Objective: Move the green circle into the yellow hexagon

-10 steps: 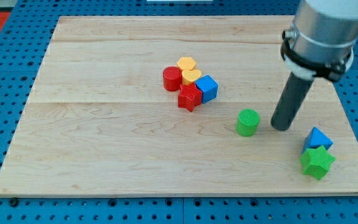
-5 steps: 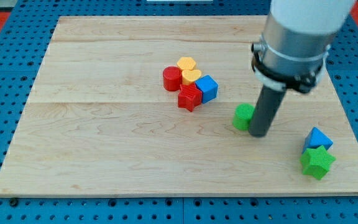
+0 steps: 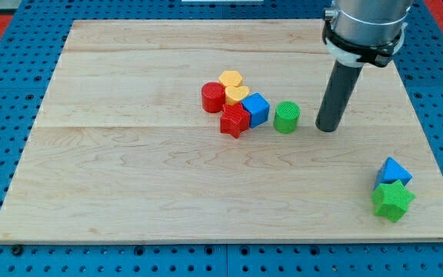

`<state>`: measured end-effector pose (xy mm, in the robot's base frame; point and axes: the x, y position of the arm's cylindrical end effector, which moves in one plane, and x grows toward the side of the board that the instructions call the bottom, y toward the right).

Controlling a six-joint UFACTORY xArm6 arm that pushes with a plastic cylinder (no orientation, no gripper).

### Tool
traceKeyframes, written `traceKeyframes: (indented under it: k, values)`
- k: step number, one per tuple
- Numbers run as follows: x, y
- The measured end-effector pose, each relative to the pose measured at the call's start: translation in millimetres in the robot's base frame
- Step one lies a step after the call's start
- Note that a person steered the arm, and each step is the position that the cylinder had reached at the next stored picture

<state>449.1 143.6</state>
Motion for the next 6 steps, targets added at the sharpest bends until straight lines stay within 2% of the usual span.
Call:
traceKeyframes:
  k: [2,3,4,5,6]
  values:
    - [11,-70]
    - [1,-79]
    - [-35,-85]
    - [-52,-89]
    - [-53,-91]
